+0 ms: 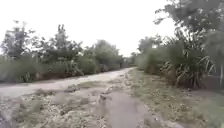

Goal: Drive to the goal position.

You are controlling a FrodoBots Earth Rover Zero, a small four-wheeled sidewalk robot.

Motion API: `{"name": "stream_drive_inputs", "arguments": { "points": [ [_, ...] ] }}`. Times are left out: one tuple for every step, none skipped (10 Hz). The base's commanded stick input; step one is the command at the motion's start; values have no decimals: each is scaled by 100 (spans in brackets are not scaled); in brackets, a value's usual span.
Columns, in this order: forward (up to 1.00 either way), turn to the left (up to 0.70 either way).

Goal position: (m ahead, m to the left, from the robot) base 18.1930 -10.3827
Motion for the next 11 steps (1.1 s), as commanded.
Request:
{"name": "stream_drive_inputs", "arguments": {
  "points": [
    [70, 0],
    [70, 0],
    [70, 0],
    [70, 0],
    [70, 0],
    [70, 0],
    [70, 0],
    [70, 0],
    [70, 0],
    [70, 0],
    [70, 0]
  ]
}}
